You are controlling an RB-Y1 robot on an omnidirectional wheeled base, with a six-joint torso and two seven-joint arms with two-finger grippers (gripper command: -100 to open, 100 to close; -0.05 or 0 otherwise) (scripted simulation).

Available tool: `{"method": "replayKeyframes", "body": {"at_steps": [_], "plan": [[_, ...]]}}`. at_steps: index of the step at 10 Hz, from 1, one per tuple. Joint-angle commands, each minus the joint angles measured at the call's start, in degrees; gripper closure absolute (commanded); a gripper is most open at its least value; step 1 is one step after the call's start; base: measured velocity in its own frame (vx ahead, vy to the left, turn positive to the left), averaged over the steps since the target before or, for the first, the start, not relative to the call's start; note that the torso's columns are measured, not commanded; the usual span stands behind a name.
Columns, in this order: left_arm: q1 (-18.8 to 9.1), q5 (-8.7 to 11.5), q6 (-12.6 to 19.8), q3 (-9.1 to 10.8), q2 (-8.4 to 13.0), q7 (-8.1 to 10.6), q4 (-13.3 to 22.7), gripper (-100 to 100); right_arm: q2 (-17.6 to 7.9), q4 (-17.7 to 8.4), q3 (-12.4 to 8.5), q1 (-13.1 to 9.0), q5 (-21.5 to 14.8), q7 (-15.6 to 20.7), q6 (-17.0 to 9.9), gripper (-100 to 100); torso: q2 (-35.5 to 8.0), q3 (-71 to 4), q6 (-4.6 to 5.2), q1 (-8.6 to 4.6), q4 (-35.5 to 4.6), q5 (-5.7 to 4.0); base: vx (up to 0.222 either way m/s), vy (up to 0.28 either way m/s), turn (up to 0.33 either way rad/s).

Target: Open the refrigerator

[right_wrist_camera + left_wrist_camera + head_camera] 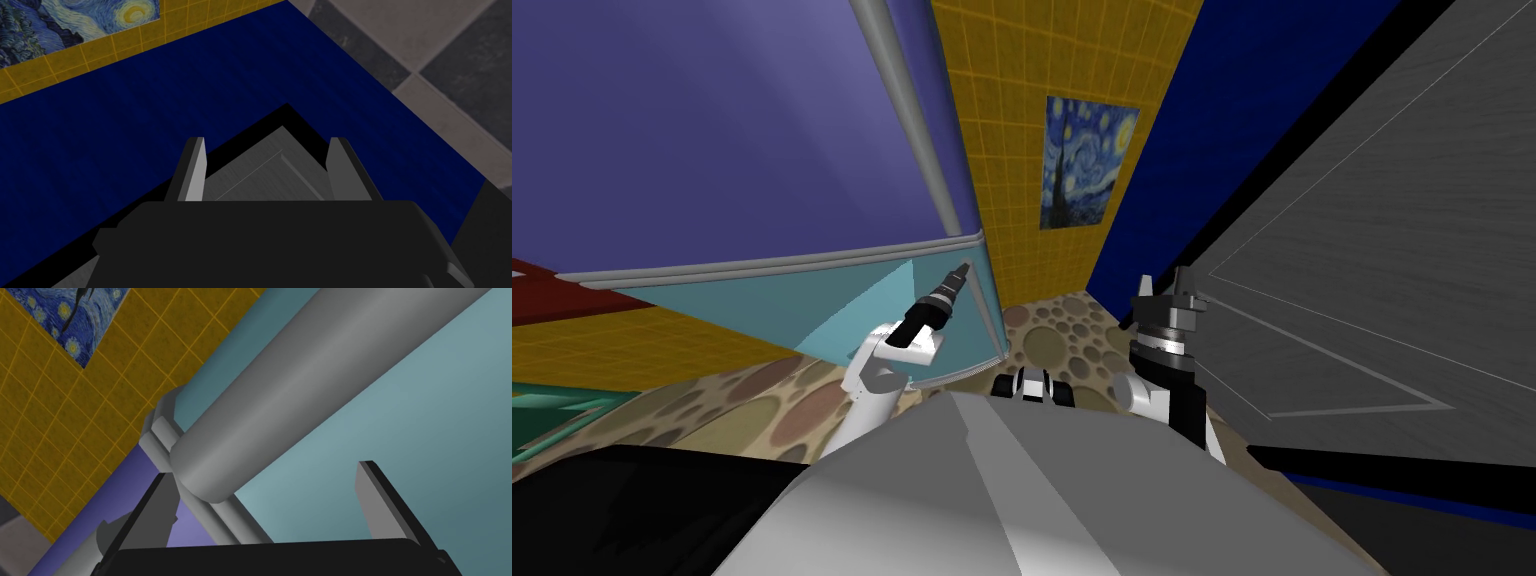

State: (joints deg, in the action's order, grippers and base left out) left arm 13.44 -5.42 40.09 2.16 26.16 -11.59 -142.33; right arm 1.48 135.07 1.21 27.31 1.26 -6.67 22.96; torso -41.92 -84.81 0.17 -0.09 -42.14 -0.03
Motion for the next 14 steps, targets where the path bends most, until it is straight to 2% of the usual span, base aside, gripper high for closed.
{"method": "replayKeyframes", "body": {"at_steps": [1, 3, 4, 5, 6, 7, 9, 14], "plan": [[-0.9, -0.6, 4.0, 0.09, 1.1, -0.44, -0.8, -100, 0.0, 0.0, 0.0, 0.0, 0.0, 0.0, 0.0, 0, 0.1, -0.1, 0.00, -0.01, 0.0, 0.00, 0.024, -0.039, -0.016], [-1.4, -0.8, 5.9, 0.22, 1.9, -0.64, -1.7, -100, 0.0, 0.0, 0.0, 0.0, 0.0, 0.0, 0.0, 0, 0.1, -0.1, 0.00, 0.05, 0.0, 0.03, 0.018, -0.035, -0.014], [-1.2, -0.7, 5.2, 0.22, 1.6, -0.56, -1.5, -100, 0.0, 0.0, 0.0, 0.0, 0.0, 0.0, 0.0, 0, 0.0, 0.0, -0.04, 0.09, 0.0, 0.04, 0.008, -0.013, -0.005], [-1.3, -0.5, 6.8, 0.51, 2.0, -0.57, -2.7, -100, 0.0, 0.0, 0.0, 0.0, 0.0, 0.0, 0.0, 0, -0.2, 0.1, -0.13, 0.16, -0.1, 0.05, 0.116, -0.001, -0.021], [-1.4, -0.7, 6.1, 0.33, 1.8, -0.59, -2.1, -100, 0.0, 0.0, 0.0, 0.0, 0.0, 0.0, 0.0, 0, -0.1, 0.1, -0.15, 0.17, -0.1, 0.05, 0.077, 0.001, -0.005], [-1.4, -0.6, 6.3, 0.35, 1.8, -0.59, -2.2, 100, 0.0, 0.0, 0.0, 0.0, 0.0, 0.0, 0.0, 0, -0.3, 0.2, -0.17, 0.14, -0.1, 0.05, 0.010, 0.000, 0.009], [-1.3, 0.8, 5.4, -1.24, 3.1, -0.93, -3.3, 100, 0.0, 0.0, 0.0, 0.0, 0.0, 0.0, 0.0, 0, -0.7, 0.5, 0.00, 0.16, -0.1, 0.11, -0.223, 0.058, -0.068], [-1.1, 4.5, 3.5, -5.18, 6.0, -1.68, -5.9, 100, 0.0, 0.0, 0.0, 0.0, 0.0, 0.0, 0.0, 0, -0.4, 0.3, -0.50, 0.57, -0.3, 0.17, -0.388, 0.136, -0.124]]}}
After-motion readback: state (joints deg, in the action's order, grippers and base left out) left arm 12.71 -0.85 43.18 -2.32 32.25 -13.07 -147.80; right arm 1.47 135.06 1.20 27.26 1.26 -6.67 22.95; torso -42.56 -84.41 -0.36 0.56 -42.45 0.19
